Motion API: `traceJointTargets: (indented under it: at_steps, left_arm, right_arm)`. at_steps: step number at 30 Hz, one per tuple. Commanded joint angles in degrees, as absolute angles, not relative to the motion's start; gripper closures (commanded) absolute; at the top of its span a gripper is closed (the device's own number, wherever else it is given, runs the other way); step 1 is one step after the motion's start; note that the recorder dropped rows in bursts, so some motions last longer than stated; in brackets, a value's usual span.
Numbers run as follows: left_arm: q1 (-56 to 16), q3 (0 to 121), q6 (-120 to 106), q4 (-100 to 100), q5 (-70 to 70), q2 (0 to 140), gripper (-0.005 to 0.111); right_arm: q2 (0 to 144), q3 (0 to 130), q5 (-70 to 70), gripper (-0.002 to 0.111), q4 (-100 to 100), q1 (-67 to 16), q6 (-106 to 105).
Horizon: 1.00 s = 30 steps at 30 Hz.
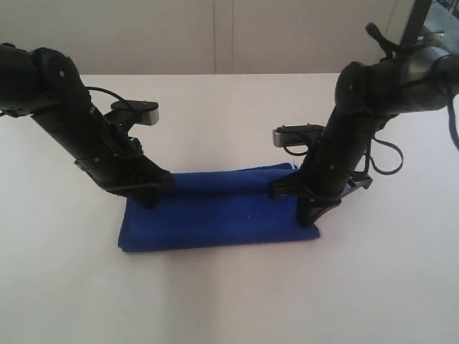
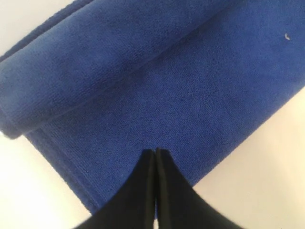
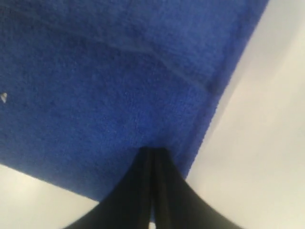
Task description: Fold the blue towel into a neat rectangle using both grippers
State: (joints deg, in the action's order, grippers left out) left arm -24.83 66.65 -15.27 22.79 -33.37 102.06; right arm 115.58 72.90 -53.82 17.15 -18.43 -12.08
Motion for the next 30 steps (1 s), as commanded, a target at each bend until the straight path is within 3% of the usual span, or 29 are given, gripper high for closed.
traceJointTargets:
  at_steps: [1, 15, 30]
  left_arm:
    - [-24.7, 66.8, -15.1, 23.1, -34.2, 102.0, 0.107]
    - [-24.8, 66.8, -15.3, 25.7, -31.7, 103.6, 0.107]
    - [-24.8, 66.8, -15.3, 25.7, -31.3, 104.7, 0.107]
  right_arm:
    - [113.3, 72.5, -56.8, 0.108, 16.5, -18.2, -10.2]
    - [108.3, 75.2, -51.1, 0.108, 16.9, -18.2, -10.1]
    - [114.9, 75.3, -44.6, 0.108, 21.2, -18.2, -11.0]
